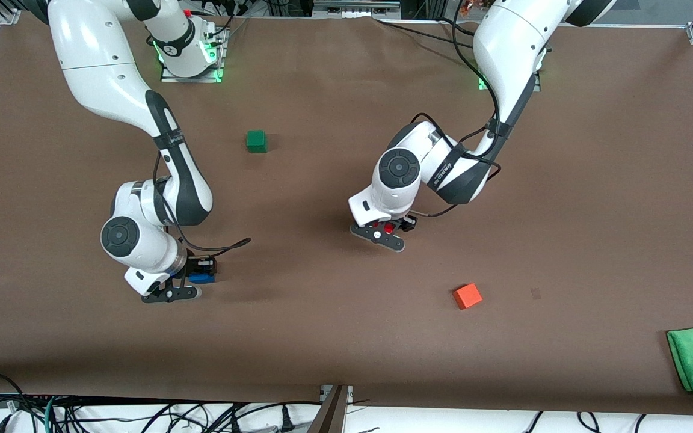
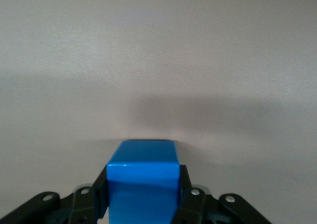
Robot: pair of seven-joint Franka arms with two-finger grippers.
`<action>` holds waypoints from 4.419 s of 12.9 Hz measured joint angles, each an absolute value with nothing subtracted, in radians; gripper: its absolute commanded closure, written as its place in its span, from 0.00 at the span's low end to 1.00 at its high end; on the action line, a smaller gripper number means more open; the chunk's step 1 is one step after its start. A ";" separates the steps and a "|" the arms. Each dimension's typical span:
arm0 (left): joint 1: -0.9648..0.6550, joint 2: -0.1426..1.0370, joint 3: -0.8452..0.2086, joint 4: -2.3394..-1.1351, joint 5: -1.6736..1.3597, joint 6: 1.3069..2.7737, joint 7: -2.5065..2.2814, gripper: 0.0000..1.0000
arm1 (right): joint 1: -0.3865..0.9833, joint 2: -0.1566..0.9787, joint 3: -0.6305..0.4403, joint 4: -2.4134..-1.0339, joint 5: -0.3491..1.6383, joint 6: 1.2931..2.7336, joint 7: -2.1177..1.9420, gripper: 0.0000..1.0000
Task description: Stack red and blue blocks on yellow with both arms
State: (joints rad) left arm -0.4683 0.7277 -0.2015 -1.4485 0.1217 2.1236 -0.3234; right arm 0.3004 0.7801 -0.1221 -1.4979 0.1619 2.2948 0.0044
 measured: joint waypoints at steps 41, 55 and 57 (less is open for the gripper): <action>0.053 0.253 -0.019 -1.286 0.000 1.422 -0.063 0.00 | 0.891 0.952 -0.138 -1.019 0.128 2.275 1.368 0.00; 0.051 0.253 -0.020 -1.286 0.000 1.423 -0.058 0.00 | 0.605 0.559 -0.185 -1.107 0.133 1.791 0.817 0.00; 0.049 0.253 -0.021 -1.287 0.000 1.423 -0.058 0.00 | 0.556 0.441 -0.199 -1.196 0.136 1.700 0.667 0.00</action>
